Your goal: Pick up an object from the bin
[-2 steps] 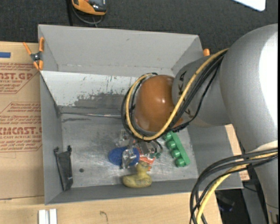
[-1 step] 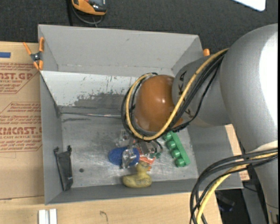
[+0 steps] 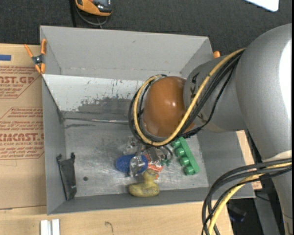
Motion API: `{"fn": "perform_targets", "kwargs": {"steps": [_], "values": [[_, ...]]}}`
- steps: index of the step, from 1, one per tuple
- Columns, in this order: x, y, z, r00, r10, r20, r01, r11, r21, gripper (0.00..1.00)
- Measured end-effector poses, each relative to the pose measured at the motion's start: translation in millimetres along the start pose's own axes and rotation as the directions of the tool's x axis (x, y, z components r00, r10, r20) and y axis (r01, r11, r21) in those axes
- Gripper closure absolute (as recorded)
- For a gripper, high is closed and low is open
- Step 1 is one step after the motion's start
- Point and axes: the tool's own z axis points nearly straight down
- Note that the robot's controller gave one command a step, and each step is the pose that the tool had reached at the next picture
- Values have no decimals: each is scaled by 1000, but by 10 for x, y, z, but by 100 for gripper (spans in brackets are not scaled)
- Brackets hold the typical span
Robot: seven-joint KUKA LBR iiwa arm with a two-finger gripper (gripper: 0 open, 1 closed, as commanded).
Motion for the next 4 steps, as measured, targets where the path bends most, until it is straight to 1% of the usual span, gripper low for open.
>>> {"fn": "perform_targets", "kwargs": {"steps": [1, 2, 3, 4], "values": [[3, -3, -216, 1000, 0, 0, 0, 1000, 1, 100], [-15, -3, -383, 1000, 0, 9, 0, 1000, 2, 100], [-19, -1, -446, 1000, 1, 11, -1, 1000, 2, 100], [-1, 1, -520, 1000, 0, 2, 0, 1000, 2, 100]]}}
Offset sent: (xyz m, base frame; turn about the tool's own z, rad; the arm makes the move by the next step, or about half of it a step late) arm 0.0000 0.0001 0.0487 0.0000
